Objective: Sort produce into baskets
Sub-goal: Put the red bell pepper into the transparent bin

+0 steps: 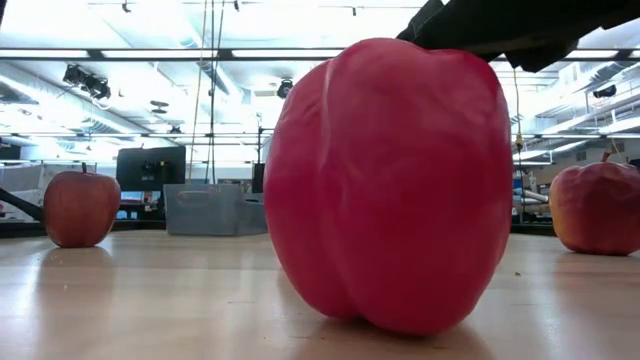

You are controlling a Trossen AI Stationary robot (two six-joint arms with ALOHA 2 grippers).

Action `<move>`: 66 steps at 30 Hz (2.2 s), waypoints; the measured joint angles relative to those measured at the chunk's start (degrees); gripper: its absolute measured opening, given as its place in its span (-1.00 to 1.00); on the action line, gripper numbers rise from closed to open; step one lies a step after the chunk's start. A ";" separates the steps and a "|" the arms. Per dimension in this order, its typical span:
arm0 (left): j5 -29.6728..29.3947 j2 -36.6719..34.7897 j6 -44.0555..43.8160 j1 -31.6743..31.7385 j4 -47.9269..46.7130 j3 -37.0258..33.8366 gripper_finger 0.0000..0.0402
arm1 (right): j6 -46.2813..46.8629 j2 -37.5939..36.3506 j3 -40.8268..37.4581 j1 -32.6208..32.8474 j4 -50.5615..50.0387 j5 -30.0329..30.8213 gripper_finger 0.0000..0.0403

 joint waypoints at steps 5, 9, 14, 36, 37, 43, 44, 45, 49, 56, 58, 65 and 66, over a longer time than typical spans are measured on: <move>0.15 -0.03 1.74 1.84 1.40 0.00 -0.91 | 2.40 0.02 -0.02 0.00 0.29 0.92 -0.20; 0.66 -0.02 4.21 3.16 3.41 0.00 -0.91 | 2.73 0.19 -0.02 0.02 0.31 1.37 -0.21; 3.07 -0.02 7.39 4.50 5.75 0.00 -0.91 | 4.04 2.86 -0.02 0.02 3.84 1.97 -0.21; 13.11 0.00 21.08 9.76 11.16 0.15 -0.90 | 3.32 3.26 -0.02 0.63 4.36 3.01 -0.90; 14.38 0.00 20.63 9.80 9.67 0.15 -0.90 | 3.18 3.26 -0.02 0.69 4.63 3.01 -0.90; 14.40 -0.17 14.98 8.61 -1.58 0.05 -0.90 | 2.71 2.97 -0.02 1.03 7.39 3.01 -0.90; 14.39 -0.36 14.68 8.31 -1.24 -0.41 -0.90 | 2.77 2.72 -0.02 1.13 7.31 3.03 -0.90; 14.37 -1.08 14.72 7.82 -0.59 -1.29 -0.90 | 2.79 2.36 -0.02 1.17 7.61 3.04 -0.90; 14.50 -3.71 11.59 5.96 -0.75 -6.63 -0.90 | 2.00 -0.21 -0.06 1.93 6.64 4.28 -0.90; 19.95 -11.44 4.41 4.30 6.80 -29.14 -0.90 | -1.05 -4.61 -0.06 2.14 0.85 11.10 -0.90; 21.09 -14.13 2.64 3.86 10.81 -35.86 -0.90 | -1.76 -5.61 -0.07 1.57 0.15 11.98 -0.90; 22.84 -26.81 -0.10 3.68 28.37 -58.21 -0.91 | -4.80 -11.97 -0.07 -2.66 -4.59 13.29 -0.90; 22.82 -28.78 -0.22 3.68 31.47 -61.02 -0.91 | -5.50 -13.23 -0.07 -3.82 -5.13 14.12 -0.90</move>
